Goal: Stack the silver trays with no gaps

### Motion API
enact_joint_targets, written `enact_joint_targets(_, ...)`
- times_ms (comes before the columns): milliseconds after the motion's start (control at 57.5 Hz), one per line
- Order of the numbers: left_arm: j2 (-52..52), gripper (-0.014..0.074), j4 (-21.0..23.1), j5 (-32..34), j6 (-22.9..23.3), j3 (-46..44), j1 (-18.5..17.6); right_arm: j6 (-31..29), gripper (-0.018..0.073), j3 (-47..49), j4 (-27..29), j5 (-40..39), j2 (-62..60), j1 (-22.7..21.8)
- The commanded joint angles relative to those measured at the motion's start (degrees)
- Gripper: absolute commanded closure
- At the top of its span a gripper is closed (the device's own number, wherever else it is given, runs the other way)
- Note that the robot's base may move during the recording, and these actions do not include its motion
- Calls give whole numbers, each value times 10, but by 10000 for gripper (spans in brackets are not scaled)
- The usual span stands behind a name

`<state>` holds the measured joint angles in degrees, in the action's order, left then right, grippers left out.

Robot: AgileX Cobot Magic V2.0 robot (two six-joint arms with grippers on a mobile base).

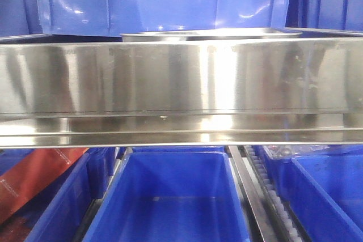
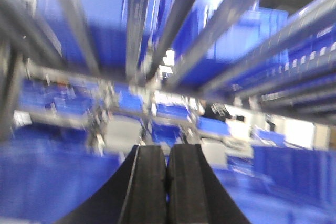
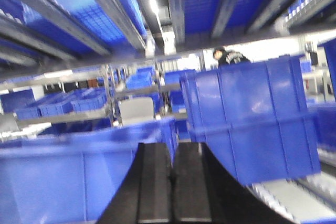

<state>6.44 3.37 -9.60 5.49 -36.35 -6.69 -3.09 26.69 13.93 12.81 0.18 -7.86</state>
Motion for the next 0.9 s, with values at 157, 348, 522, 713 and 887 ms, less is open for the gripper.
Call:
enact_joint_targets(157, 151, 612, -46, -69, 0, -173, 1, 0, 632, 93, -1, 75, 21, 0)
enact_joint_targets(348, 289, 612, -53, -228, -76, -315, 1, 0, 632, 237, -8, 264, 174, 0)
enact_joint_targets(522, 412, 612, -52, -372, -84, -432, 1, -2, 632, 375, -8, 409, 343, 0)
enact_joint_targets(713, 538, 612, 8, -489, -84, -512, 0, -31, 632, 524, 18, 572, 533, 0)
enact_joint_targets(887, 624, 612, 43, -528, -85, -514, -65, -47, 632, 571, 54, 572, 632, 44)
